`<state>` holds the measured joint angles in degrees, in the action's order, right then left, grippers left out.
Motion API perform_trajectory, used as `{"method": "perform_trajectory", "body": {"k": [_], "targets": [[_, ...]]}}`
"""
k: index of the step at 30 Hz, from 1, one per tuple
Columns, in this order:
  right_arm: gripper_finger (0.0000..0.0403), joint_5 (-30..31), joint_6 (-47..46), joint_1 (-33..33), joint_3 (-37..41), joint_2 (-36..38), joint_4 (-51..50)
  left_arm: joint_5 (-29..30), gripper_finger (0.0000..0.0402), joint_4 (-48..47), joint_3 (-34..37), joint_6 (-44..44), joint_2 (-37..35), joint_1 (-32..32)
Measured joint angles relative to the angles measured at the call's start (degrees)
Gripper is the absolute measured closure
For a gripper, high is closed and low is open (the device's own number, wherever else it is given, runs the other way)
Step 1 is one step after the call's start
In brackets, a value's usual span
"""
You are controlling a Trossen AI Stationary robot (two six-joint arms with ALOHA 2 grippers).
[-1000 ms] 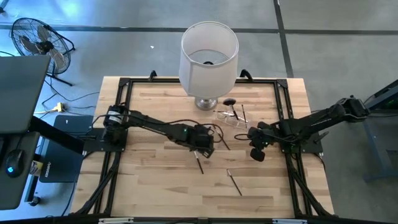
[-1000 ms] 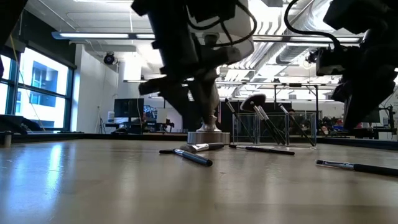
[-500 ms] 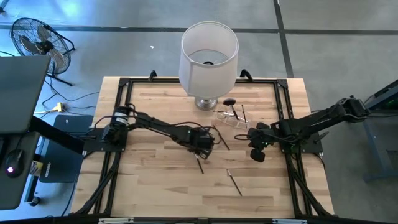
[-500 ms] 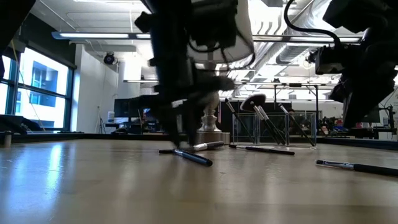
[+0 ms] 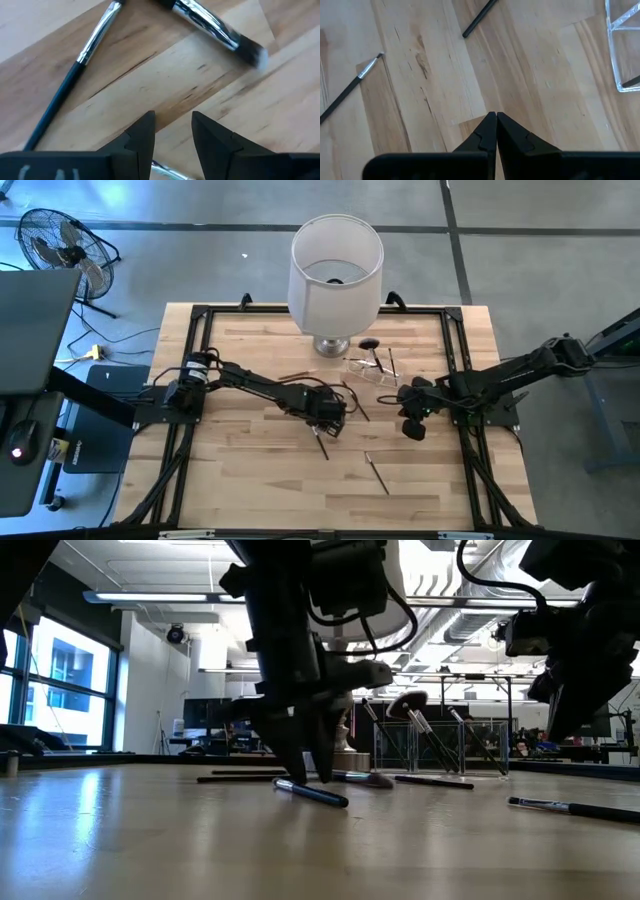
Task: Put items in baskets/containers
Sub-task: Put the foundation brush into the transparent organizer
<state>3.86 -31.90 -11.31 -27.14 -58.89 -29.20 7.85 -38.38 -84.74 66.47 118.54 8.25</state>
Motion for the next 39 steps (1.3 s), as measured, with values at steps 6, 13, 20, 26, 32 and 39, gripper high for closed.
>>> {"method": "perform_trajectory", "body": {"k": [6,13,20,26,32,39], "targets": [[0.0396,0.0,0.0,0.0,0.0,0.0,0.14,2.46,0.0276,0.89,-0.5,4.8,-0.2,0.0],[0.0396,0.0,0.0,0.0,0.0,0.0,0.47,-4.44,0.0276,6.45,-1.44,6.04,0.26,0.0],[0.0396,-0.4,-0.15,0.0,0.0,0.0,0.77,-6.13,0.0276,10.28,-1.5,8.09,0.79,-0.39],[0.0396,-0.77,-0.17,0.0,0.0,0.0,0.82,-5.54,0.0276,11.12,-1.48,11.83,0.76,-0.37],[0.0396,-0.87,-0.17,0.01,0.0,0.0,0.97,-6.7,0.0276,12.37,-1.48,11.91,0.76,-0.37],[0.0396,-0.86,-0.13,0.0,0.0,0.0,1.02,-5.13,0.0276,12.53,-1.48,13.34,0.74,-0.37]]}}
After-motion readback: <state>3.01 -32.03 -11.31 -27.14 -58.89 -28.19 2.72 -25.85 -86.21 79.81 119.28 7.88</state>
